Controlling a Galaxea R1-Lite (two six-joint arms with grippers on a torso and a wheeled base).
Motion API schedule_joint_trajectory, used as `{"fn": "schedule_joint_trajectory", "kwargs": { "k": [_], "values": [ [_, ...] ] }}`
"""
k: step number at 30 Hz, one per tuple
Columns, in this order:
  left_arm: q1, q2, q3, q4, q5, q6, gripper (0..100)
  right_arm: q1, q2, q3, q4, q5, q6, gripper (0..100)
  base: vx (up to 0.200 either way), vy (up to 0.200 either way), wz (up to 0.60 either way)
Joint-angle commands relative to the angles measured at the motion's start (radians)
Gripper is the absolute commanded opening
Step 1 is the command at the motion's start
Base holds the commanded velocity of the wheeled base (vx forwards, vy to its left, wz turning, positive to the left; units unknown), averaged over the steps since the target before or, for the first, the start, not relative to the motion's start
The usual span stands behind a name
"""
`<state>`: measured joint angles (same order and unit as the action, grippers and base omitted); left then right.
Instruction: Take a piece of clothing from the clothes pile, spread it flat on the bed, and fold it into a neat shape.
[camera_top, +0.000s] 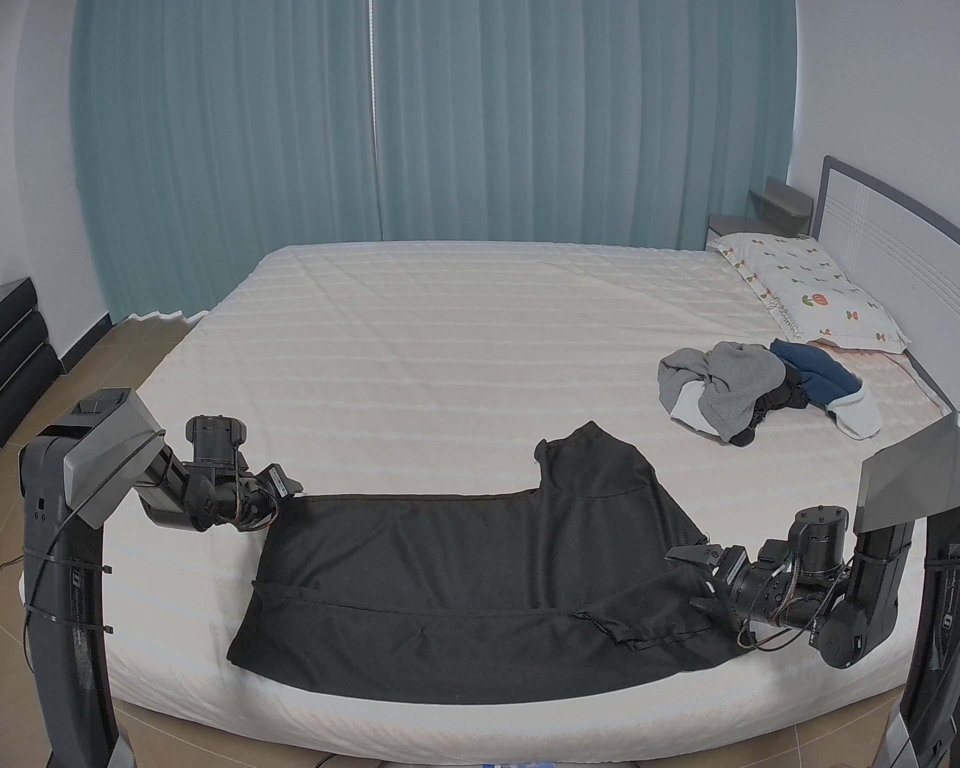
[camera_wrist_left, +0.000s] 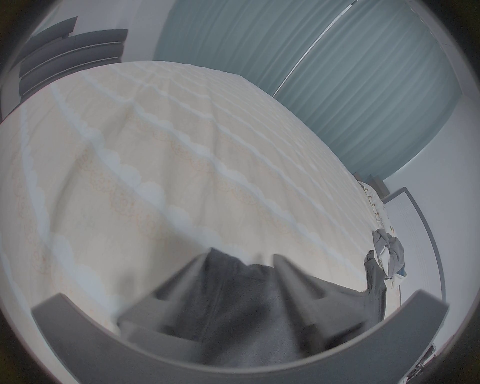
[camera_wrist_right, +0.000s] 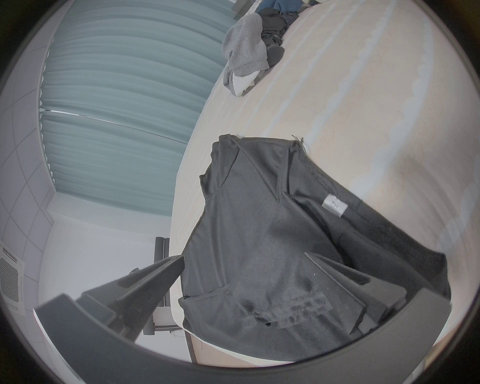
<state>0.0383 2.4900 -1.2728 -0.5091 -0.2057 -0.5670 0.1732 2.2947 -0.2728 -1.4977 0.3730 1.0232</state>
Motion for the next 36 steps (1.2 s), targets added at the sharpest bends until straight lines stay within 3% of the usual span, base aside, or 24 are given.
{"fn": "schedule_joint_trajectory", "kwargs": {
  "k": [1, 6, 10, 12, 13, 15, 22, 23, 26, 36],
  "values": [
    [0.000, -0.016, 0.023, -0.002, 0.000, -0.004, 0, -0.003, -0.008, -0.031, 0.004, -0.008, 0.000, 100, 0.000, 0.000, 0.00],
    [0.003, -0.037, 0.043, -0.002, 0.002, -0.008, 0, -0.003, -0.081, -0.079, 0.037, -0.026, -0.005, 100, 0.000, 0.000, 0.00],
    [0.009, -0.062, 0.047, -0.002, 0.002, -0.063, 0, -0.011, -0.086, -0.184, 0.137, -0.028, -0.026, 100, 0.000, 0.000, 0.00],
    [0.009, -0.068, 0.050, -0.002, 0.002, -0.077, 0, -0.023, -0.078, -0.267, 0.217, -0.028, -0.069, 100, 0.000, 0.000, 0.00],
    [0.009, -0.079, 0.053, -0.002, 0.000, -0.099, 0, -0.034, -0.067, -0.350, 0.306, -0.034, -0.140, 100, 0.000, 0.000, 0.00],
    [0.009, -0.085, 0.056, 0.000, 0.000, -0.111, 0, -0.035, -0.058, -0.425, 0.381, -0.057, -0.201, 100, 0.000, 0.000, 0.00],
    [0.009, -0.086, 0.073, 0.000, -0.001, -0.123, 0, -0.032, 0.051, -0.729, 0.626, -0.112, -0.351, 100, 0.000, 0.000, 0.00],
    [0.009, -0.088, 0.076, 0.000, -0.001, -0.125, 0, -0.032, 0.081, -0.812, 0.694, -0.121, -0.403, 100, 0.000, 0.000, 0.00],
    [0.009, -0.092, 0.084, -0.002, -0.001, -0.134, 0, -0.023, 0.138, -0.945, 0.815, -0.178, -0.456, 100, 0.000, 0.000, 0.00],
    [0.014, -0.091, 0.085, -0.002, -0.001, -0.136, 0, 0.000, 0.302, -1.208, 0.898, -0.212, -0.480, 100, 0.000, 0.000, 0.00]
  ]
}}
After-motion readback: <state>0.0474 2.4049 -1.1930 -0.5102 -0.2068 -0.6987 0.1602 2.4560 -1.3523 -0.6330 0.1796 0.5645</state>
